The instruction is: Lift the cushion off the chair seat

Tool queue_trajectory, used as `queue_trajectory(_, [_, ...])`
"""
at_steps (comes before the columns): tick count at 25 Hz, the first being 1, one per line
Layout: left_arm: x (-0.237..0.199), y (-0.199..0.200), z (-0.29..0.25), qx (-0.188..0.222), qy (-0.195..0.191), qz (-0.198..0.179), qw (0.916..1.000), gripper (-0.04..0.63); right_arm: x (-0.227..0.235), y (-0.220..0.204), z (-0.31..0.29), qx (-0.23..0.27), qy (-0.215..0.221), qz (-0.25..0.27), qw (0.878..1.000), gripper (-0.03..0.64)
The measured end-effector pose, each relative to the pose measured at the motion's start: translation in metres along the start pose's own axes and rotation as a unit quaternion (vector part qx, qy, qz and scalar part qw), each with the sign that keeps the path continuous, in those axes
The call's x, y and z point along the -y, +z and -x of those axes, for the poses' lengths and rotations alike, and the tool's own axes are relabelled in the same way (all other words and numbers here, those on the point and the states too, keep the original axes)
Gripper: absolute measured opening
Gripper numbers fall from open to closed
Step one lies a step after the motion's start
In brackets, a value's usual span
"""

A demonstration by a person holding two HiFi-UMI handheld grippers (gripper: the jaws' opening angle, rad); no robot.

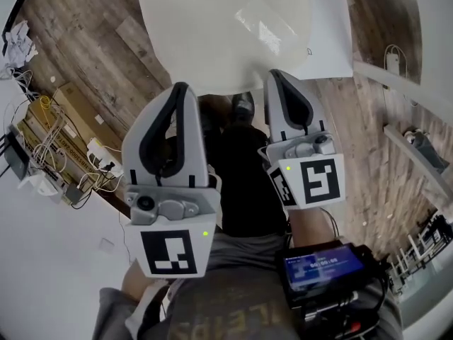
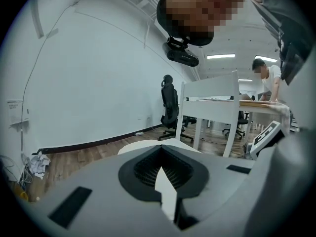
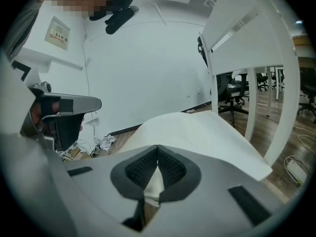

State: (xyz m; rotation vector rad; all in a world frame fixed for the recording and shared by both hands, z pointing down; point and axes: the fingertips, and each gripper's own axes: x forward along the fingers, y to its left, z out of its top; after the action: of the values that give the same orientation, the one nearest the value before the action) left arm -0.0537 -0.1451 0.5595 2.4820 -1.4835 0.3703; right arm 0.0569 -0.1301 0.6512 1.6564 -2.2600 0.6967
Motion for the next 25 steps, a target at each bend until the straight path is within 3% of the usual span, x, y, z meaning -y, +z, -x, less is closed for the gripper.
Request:
queue_trajectory(10, [-0.012, -0.018, -0.005, 0.004, 0.011, -0.001, 0.9999, 0.006, 0.009, -0.047, -0.030, -0.078, -0.011, 0.054, 0.995, 0.007])
queue_trajectory(15, [-0.005, -0.026, 0.003, -0.017, 0.006, -0.001, 0.9998, 0.006, 0.010, -0.064, -0.021, -0.091, -0.013, 0.035, 0.995, 0.006])
queue_trajectory(20, [0.008, -0.027, 0.012, -0.024, -0.008, 0.004, 0.9997, 0.006, 0.008, -0.057, 0.004, -0.058, -0.015, 0.023, 0.998, 0.009])
queue_trajectory(22, [0.014, -0.027, 0.015, -0.027, -0.016, 0.003, 0.9995, 0.006, 0.012, -0.060, 0.015, -0.057, -0.021, -0.005, 0.998, 0.123])
queue_trajectory(25, [0.027, -0.029, 0.014, -0.035, -0.033, 0.000, 0.9989, 0.006, 0.026, -0.072, 0.029, -0.056, -0.040, -0.064, 0.996, 0.190])
